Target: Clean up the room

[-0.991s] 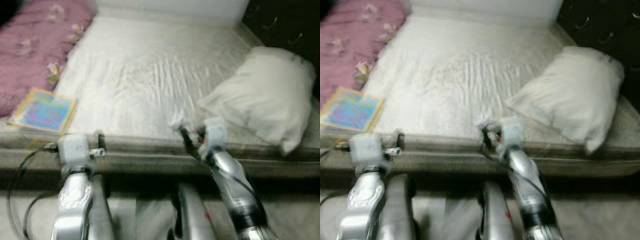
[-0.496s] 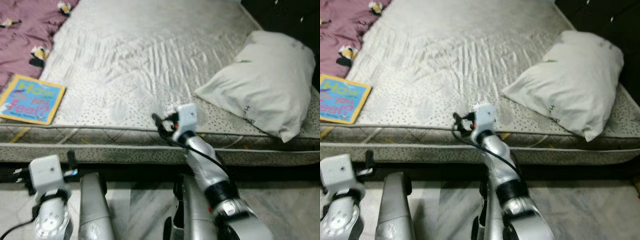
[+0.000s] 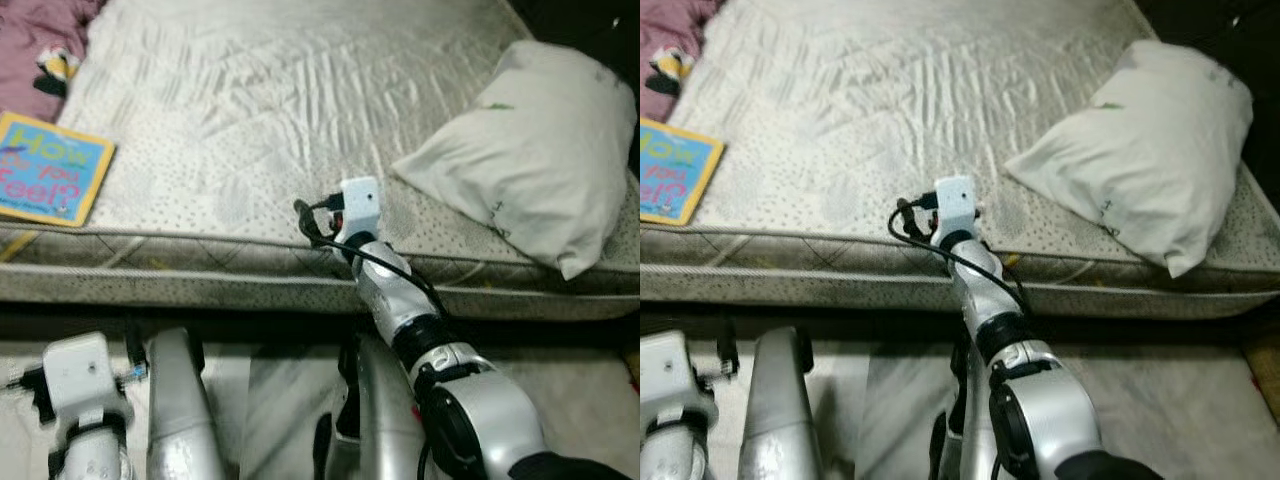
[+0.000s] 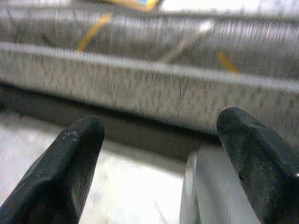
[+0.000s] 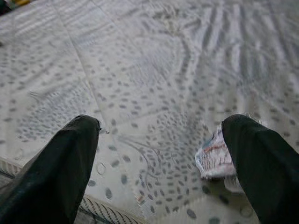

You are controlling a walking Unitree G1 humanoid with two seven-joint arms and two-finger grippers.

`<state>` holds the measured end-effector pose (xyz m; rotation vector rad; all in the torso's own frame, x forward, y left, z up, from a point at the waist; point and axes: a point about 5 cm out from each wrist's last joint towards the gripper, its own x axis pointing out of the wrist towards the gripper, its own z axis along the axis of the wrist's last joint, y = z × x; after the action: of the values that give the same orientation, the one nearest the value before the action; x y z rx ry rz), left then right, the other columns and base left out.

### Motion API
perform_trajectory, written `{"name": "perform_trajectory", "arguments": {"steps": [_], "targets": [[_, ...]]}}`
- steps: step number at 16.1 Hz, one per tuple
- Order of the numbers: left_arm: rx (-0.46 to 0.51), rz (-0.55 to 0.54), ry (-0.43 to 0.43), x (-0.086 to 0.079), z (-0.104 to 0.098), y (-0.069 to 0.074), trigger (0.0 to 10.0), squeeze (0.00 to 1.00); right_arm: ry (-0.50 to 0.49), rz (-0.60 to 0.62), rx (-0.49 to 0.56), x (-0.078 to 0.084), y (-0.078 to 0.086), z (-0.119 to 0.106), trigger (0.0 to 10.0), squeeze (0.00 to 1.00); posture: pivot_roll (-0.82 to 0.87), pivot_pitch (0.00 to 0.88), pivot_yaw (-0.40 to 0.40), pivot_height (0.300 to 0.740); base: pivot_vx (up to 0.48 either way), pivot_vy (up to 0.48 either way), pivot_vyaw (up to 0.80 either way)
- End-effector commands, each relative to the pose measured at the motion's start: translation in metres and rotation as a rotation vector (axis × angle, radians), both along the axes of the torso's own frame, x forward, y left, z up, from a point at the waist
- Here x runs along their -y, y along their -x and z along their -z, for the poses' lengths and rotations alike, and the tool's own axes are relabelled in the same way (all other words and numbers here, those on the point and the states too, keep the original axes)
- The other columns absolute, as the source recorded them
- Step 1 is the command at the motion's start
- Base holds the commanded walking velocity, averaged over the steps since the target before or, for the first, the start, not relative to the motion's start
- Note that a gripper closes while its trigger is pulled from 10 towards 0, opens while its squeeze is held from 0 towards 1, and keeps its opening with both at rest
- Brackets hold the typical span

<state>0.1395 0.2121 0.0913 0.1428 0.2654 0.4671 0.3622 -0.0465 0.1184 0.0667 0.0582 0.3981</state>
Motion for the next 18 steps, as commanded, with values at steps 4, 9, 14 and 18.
{"name": "perform_trajectory", "arguments": {"steps": [4, 9, 14, 18], "targets": [[-0.027, 0.017, -0.004, 0.007, -0.009, 0.013, 10.0, 0.00, -0.018, 0.024, 0.029, -0.003, -0.005, -0.008, 10.0, 0.00, 0.27, 0.305, -0.192, 0.483, 0.000, 0.000, 0.00], [-0.002, 0.084, -0.019, 0.016, -0.022, 0.010, 10.0, 0.00, -0.043, 0.102, 0.123, 0.010, -0.019, -0.033, 10.0, 0.00, 0.27, 0.323, -0.167, 0.483, 0.000, 0.000, 0.00], [-0.013, 0.096, -0.010, 0.019, -0.023, 0.009, 10.0, 0.00, 0.074, 0.181, 0.109, 0.018, -0.026, -0.037, 10.0, 0.00, 0.27, 0.321, -0.170, 0.483, 0.000, 0.000, 0.00], [-0.007, 0.100, -0.002, 0.020, -0.023, 0.001, 10.0, 0.00, 0.125, 0.196, -0.102, 0.016, -0.017, -0.001, 1.9, 0.00, 0.27, 0.303, -0.167, 0.483, 0.000, 0.000, 0.00]]}}
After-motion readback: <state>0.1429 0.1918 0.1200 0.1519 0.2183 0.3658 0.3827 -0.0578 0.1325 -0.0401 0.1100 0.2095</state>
